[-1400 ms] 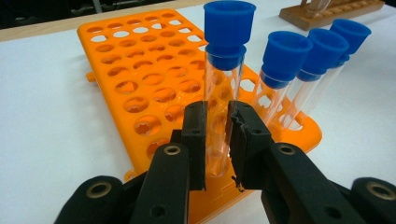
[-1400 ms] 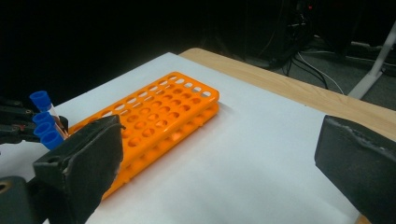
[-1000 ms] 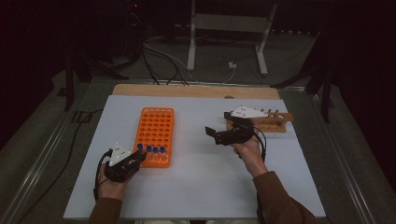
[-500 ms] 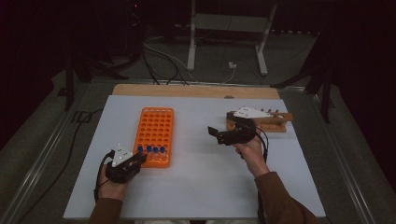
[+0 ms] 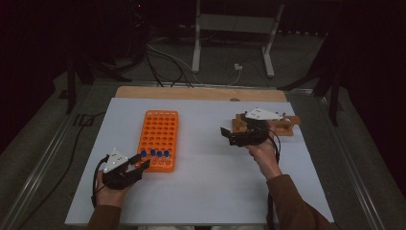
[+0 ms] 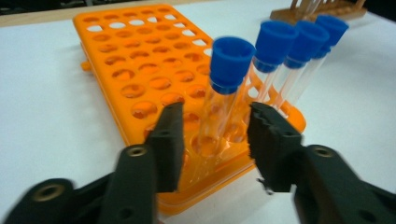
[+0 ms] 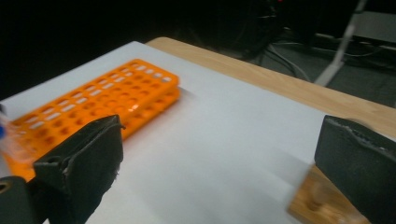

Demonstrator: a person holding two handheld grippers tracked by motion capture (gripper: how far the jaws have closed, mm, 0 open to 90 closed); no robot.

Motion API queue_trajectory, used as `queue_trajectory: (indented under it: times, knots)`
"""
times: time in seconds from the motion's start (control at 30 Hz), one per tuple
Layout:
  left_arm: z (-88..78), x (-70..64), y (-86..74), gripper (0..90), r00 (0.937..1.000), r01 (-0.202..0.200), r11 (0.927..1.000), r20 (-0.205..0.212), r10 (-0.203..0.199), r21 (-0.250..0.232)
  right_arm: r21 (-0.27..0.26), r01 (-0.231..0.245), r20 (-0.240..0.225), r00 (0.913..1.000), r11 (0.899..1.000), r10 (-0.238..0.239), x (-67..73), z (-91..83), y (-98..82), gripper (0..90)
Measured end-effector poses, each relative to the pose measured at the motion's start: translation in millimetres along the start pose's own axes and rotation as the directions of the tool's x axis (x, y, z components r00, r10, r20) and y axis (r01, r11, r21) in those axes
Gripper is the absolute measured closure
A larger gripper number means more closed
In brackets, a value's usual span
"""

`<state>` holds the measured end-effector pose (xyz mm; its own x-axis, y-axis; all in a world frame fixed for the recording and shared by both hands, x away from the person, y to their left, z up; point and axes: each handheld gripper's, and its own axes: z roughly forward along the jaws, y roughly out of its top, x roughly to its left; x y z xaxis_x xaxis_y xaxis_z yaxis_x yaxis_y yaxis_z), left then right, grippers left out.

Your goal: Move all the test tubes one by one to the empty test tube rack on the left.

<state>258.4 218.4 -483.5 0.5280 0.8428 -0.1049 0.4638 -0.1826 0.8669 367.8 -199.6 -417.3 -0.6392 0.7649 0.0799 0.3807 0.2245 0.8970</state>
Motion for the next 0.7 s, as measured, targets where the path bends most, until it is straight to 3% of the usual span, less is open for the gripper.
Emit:
queue_trajectory:
  times: [0.17,0.3,0.47,0.7]
  knots:
    - [-5.6,5.1,1.6,44.2,0.9993,0.036,0.9986,0.013,-0.036,-0.037,-0.003,-0.016,0.057,0.9983,1.0,0.016,-15.2,-3.8,-3.2,1.2]
    - [-5.5,4.8,2.7,21.6,0.9982,0.047,0.9983,-0.035,-0.049,-0.035,-0.004,-0.032,0.109,0.9935,0.999,0.032,-28.1,-5.4,-8.2,1.2]
    - [-4.6,5.8,2.9,1.0,0.9952,0.059,0.9977,-0.076,-0.061,-0.033,0.001,-0.052,0.174,0.9834,0.999,0.051,-44.1,-5.5,-14.9,1.1]
    - [-5.5,5.9,2.9,0.7,0.9947,0.06,0.9971,-0.08,-0.064,-0.046,0.054,-0.087,0.22,0.9727,0.995,0.073,-61.6,9.8,-20.3,5.4]
